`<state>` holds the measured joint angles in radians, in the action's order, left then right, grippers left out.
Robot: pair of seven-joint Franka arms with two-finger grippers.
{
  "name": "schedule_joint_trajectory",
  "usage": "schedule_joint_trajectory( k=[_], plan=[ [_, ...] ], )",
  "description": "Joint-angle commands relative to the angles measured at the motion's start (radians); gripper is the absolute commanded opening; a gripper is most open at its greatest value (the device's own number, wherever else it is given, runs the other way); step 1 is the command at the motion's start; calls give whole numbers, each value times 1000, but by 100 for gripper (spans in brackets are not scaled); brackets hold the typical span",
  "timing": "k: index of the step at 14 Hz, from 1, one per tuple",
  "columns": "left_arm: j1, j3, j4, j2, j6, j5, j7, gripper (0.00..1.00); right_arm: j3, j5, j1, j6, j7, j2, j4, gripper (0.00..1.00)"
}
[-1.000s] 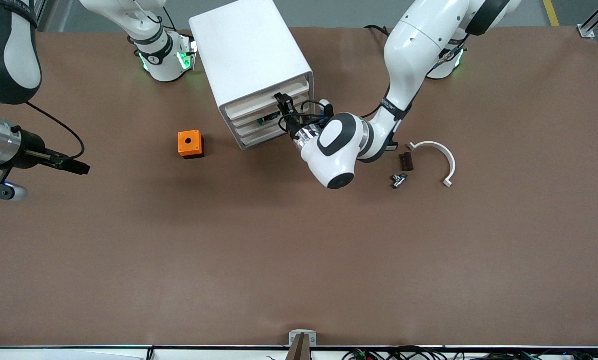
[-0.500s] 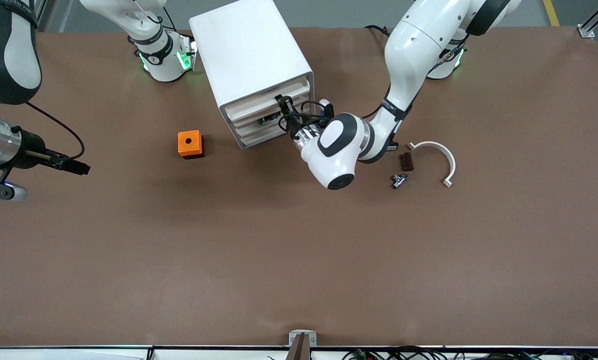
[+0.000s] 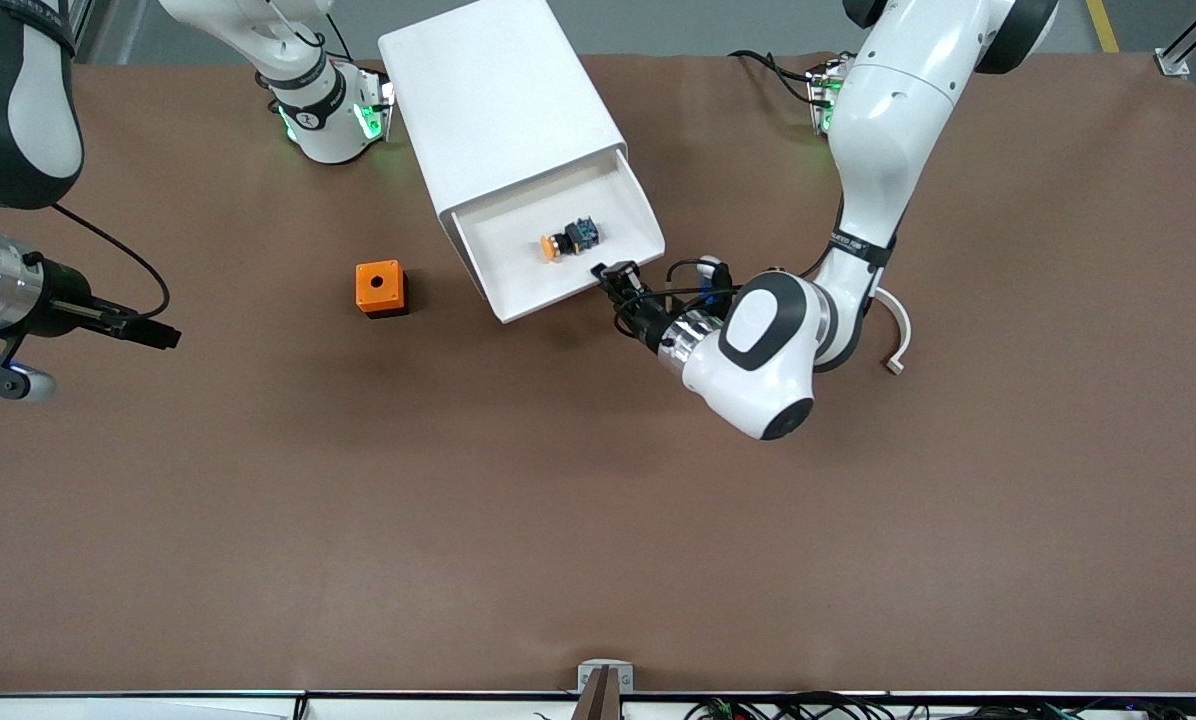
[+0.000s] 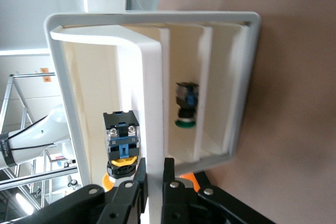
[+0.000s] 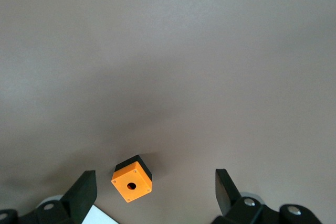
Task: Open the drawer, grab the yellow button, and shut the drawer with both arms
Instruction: 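Release the drawer with the left gripper while the right gripper reaches in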
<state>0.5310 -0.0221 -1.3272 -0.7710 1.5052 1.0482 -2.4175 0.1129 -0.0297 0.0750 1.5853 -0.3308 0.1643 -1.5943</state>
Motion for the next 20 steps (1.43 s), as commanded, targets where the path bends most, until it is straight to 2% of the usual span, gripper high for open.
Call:
schedule_joint_trajectory(
  k=[1,2,3,4,7,9,13,16,20],
  plan=[
    [1,-12,29,-11,58,3,44,18,-2,-10,25,-15,-124,-11,2,100],
    [-3,-12,29,-16,69,3,57,43,-2,-10,49,-18,-185,-11,2,100],
    [-6,-12,25,-11,67,0,60,90,-2,-10,64,-18,-241,-11,4,100],
    [-19,-12,23,-8,58,-2,60,99,-2,-12,81,-18,-279,-11,4,100],
    [-63,-12,29,1,53,-2,60,99,-2,-48,136,-15,-413,-9,5,100],
    [-120,-19,31,6,53,-10,107,99,-2,-58,221,1,-567,-8,8,100],
    [-219,-19,31,15,10,-248,265,99,-2,-58,383,65,-825,3,0,100],
    [-233,-35,40,15,15,-426,331,99,-1,-58,480,90,-972,30,-1,100],
    [-233,-107,45,38,15,-546,565,99,-1,-56,604,183,-1198,41,-56,100]
  ],
)
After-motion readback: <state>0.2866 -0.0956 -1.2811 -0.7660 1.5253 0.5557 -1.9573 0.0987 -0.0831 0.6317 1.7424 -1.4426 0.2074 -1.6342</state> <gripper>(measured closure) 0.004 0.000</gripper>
